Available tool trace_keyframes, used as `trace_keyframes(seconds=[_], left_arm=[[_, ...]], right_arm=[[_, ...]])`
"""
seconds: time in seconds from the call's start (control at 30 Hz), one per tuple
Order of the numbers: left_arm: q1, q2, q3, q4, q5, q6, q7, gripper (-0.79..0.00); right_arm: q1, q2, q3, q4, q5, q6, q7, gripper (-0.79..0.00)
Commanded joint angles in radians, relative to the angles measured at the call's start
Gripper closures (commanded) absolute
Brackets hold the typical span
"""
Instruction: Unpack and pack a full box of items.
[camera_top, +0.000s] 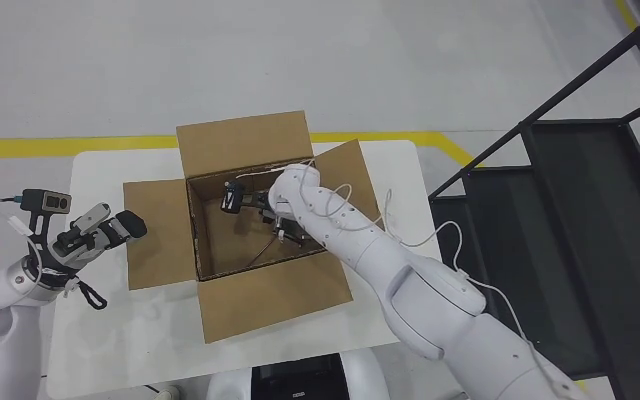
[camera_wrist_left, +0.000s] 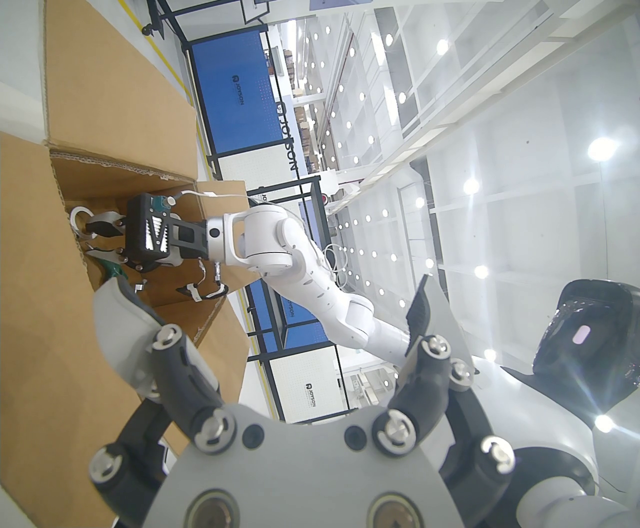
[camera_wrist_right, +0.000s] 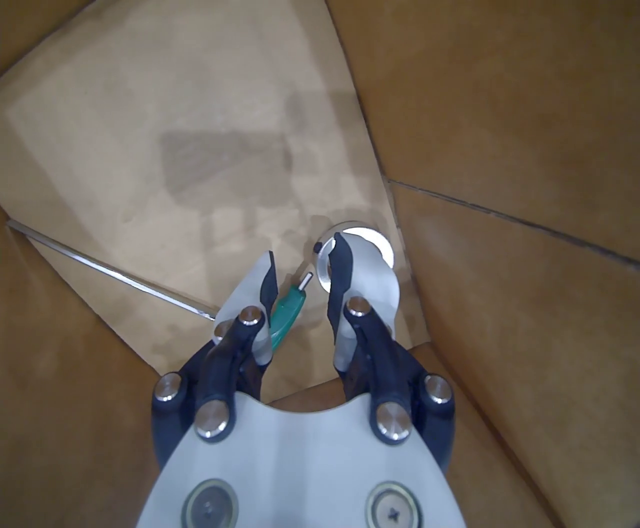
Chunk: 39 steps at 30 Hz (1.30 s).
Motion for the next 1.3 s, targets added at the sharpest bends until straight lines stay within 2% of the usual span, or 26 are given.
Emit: trace_keyframes(seconds=[0.0, 0.7, 0.9, 1.03, 1.1, 1.13, 1.27], left_arm=[[0.0, 0.0, 0.0, 0.0, 0.0, 0.0, 0.0, -0.785], [0.0, 0.0, 0.0, 0.0, 0.0, 0.0, 0.0, -0.785], [0.0, 0.0, 0.0, 0.0, 0.0, 0.0, 0.0, -0.785], [0.0, 0.0, 0.0, 0.0, 0.0, 0.0, 0.0, -0.785], [0.0, 0.0, 0.0, 0.0, 0.0, 0.0, 0.0, -0.785], [0.0, 0.0, 0.0, 0.0, 0.0, 0.0, 0.0, -0.785], [0.0, 0.0, 0.0, 0.0, 0.0, 0.0, 0.0, -0.785]], right_arm=[[0.003, -0.006, -0.004, 0.013, -0.001, 0.014, 0.0, -0.256], [0.044, -0.076, -0.054, 0.156, -0.011, 0.062, -0.033, -0.274], [0.057, -0.093, -0.059, 0.196, -0.008, 0.082, -0.039, -0.24], [0.064, -0.103, -0.058, 0.219, 0.0, 0.087, -0.043, -0.172], [0.067, -0.106, -0.058, 0.228, 0.001, 0.088, -0.047, -0.022], [0.069, -0.108, -0.058, 0.232, 0.002, 0.088, -0.049, 0.0], [0.073, -0.114, -0.06, 0.242, 0.0, 0.09, -0.051, 0.0]])
